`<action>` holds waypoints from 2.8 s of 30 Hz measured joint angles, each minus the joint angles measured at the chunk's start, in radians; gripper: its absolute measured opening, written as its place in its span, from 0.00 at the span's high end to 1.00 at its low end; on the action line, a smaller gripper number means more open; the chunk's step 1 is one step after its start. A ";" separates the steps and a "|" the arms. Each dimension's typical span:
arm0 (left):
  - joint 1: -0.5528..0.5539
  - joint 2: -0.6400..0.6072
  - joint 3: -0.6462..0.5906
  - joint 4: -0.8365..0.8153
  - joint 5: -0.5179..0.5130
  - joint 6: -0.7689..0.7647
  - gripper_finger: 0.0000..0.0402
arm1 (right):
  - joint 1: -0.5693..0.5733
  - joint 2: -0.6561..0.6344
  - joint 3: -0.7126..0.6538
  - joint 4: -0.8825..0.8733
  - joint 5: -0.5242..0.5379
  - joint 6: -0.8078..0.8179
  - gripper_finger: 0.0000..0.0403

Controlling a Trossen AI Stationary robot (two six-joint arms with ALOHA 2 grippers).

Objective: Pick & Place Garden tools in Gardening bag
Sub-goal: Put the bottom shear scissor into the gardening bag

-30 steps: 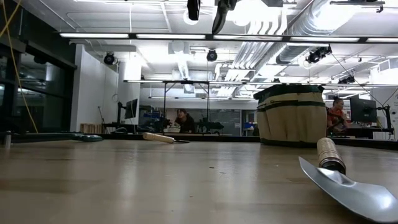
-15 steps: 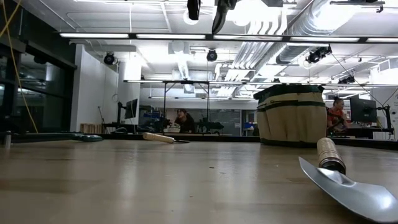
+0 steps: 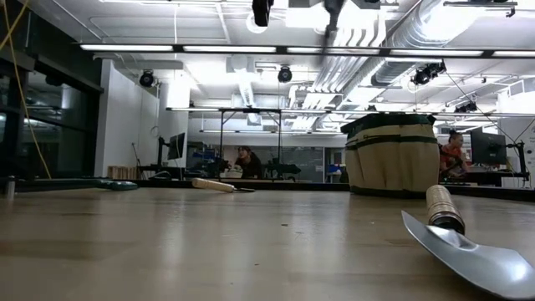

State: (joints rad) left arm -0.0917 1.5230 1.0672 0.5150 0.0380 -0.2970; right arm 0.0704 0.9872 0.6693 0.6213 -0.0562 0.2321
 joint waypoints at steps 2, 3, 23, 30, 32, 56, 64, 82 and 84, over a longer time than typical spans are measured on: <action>0.000 0.000 0.000 -0.001 0.000 0.000 0.50 | 0.000 -0.002 0.000 -0.009 0.002 0.003 0.99; 0.000 0.000 0.000 -0.005 0.000 0.000 0.48 | 0.000 -0.002 0.000 -0.015 0.005 0.003 0.99; 0.001 0.000 0.000 -0.148 -0.017 0.020 0.43 | 0.000 -0.224 0.000 -0.405 0.219 0.027 0.99; 0.001 0.000 0.000 -0.160 -0.053 0.031 0.43 | 0.000 -0.335 0.000 -0.565 0.320 0.051 0.99; 0.001 0.000 0.000 -0.161 -0.053 0.031 0.43 | 0.000 -0.365 0.000 -0.609 0.340 0.060 0.99; 0.001 0.000 0.000 -0.183 -0.047 0.031 0.43 | 0.000 -0.450 0.014 -0.884 0.556 0.130 0.99; 0.001 0.000 0.000 -0.182 -0.046 0.031 0.43 | 0.000 -0.450 0.096 -0.986 0.608 0.115 0.99; 0.000 0.000 0.000 -0.181 -0.045 0.031 0.43 | 0.000 -0.450 0.143 -1.096 0.719 0.100 0.99; 0.000 0.000 0.000 -0.181 -0.045 0.030 0.43 | 0.000 -0.450 0.143 -1.096 0.733 0.094 0.99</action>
State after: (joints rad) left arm -0.0914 1.5234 1.0672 0.3336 -0.0074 -0.2668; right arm 0.0701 0.5373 0.8124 -0.4743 0.6771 0.3264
